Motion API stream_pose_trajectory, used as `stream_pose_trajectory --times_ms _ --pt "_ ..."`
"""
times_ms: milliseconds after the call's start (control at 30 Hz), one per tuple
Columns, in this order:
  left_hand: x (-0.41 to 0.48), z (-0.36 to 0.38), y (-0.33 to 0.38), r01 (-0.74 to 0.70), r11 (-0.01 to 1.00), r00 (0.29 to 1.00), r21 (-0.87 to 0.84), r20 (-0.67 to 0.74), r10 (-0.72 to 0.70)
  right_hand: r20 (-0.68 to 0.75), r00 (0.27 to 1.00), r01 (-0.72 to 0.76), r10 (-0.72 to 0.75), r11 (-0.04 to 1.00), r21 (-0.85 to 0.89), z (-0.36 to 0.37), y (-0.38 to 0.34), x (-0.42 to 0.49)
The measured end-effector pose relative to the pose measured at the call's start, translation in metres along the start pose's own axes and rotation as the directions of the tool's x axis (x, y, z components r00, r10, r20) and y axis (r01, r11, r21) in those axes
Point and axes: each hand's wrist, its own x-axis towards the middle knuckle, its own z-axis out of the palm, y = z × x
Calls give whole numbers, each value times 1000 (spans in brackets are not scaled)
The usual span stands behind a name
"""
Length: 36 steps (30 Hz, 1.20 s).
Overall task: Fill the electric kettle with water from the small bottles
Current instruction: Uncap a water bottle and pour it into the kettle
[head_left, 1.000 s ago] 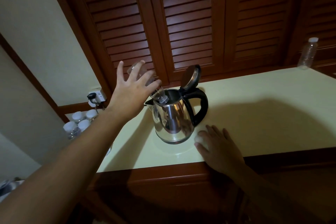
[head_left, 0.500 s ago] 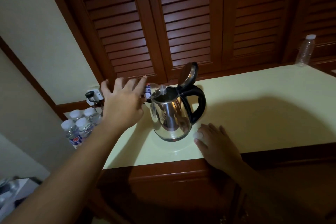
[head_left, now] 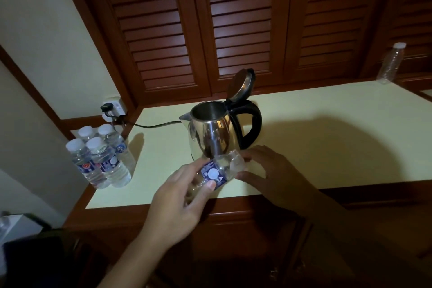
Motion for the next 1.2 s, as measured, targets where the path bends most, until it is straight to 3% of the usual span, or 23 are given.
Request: stream_pose_trajectory --times_ms 100,267,433,533,700,867,933,1033,1133,1200 --pt "-2 -5 2 -29 999 1000 36 3 29 44 999 -12 14 999 -32 -15 -5 -1" --pt "0 -8 7 -46 997 997 54 58 42 47 999 -12 8 996 85 -33 -11 -6" --pt "5 -5 19 17 978 995 -206 100 4 6 1000 -24 24 970 242 -43 -17 -14" --pt "11 -3 30 156 883 973 -442 220 -62 -21 1000 -12 21 938 347 -55 -21 -20" --pt "26 8 32 382 628 904 -677 415 -103 -16 1000 27 -23 932 361 -77 -22 -24" --pt "45 29 48 586 332 795 -739 604 -57 6 1000 5 -9 920 392 -96 -7 -27" --pt "55 33 57 700 257 690 -666 724 -1 0 1000 1 -1 941 339 -104 3 -30" --pt "73 50 68 850 110 491 -515 850 191 -86 992 102 -97 993 52 -116 21 -28" --pt "96 81 82 897 129 358 -423 865 351 -209 951 213 -229 972 -95 -127 40 -16" --pt "115 101 98 891 174 341 -420 870 355 -266 935 224 -236 972 -74 -140 59 -9"
